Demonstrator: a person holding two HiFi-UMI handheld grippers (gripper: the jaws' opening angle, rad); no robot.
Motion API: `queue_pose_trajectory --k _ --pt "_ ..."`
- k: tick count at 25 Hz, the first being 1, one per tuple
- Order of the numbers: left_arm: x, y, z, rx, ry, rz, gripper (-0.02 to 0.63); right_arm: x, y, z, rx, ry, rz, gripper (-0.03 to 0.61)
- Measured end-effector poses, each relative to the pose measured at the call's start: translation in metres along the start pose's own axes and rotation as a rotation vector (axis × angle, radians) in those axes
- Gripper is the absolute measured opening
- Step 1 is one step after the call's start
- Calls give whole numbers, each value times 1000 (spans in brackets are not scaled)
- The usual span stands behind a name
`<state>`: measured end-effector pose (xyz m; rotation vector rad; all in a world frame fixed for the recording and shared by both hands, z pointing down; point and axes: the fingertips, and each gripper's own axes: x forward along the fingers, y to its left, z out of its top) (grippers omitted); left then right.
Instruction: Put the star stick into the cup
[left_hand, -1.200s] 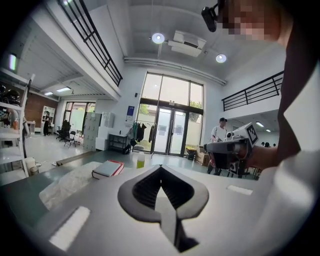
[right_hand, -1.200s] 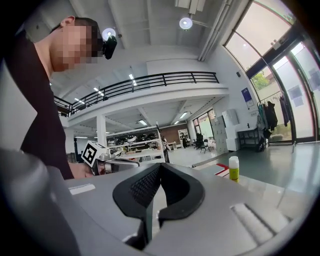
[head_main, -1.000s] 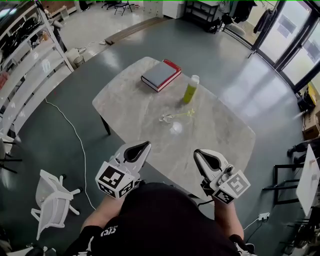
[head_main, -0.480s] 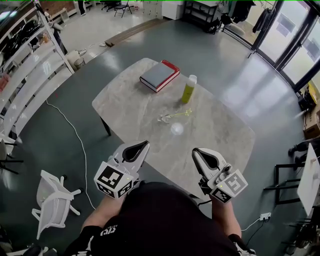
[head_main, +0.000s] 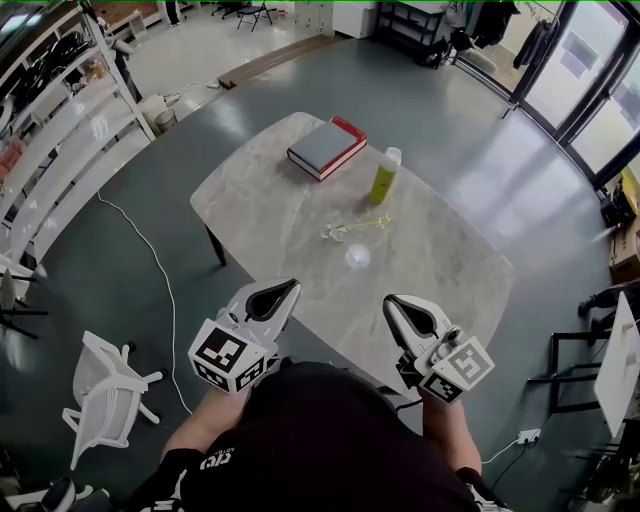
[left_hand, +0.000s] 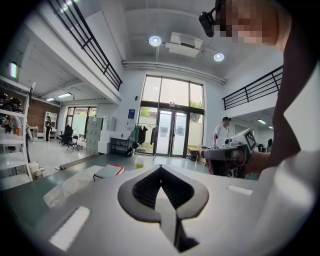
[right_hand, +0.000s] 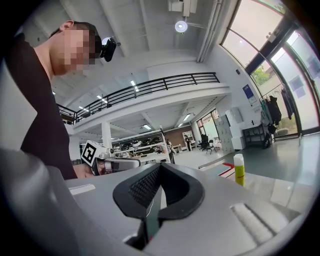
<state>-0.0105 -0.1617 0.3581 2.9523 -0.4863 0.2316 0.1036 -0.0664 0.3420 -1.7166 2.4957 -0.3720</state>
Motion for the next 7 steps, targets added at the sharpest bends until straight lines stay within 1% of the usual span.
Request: queue_pose_trajectory --k 7 --pt "-5 -1 -6 -10 3 -1 2 2 6 -5 1 7 11 14"
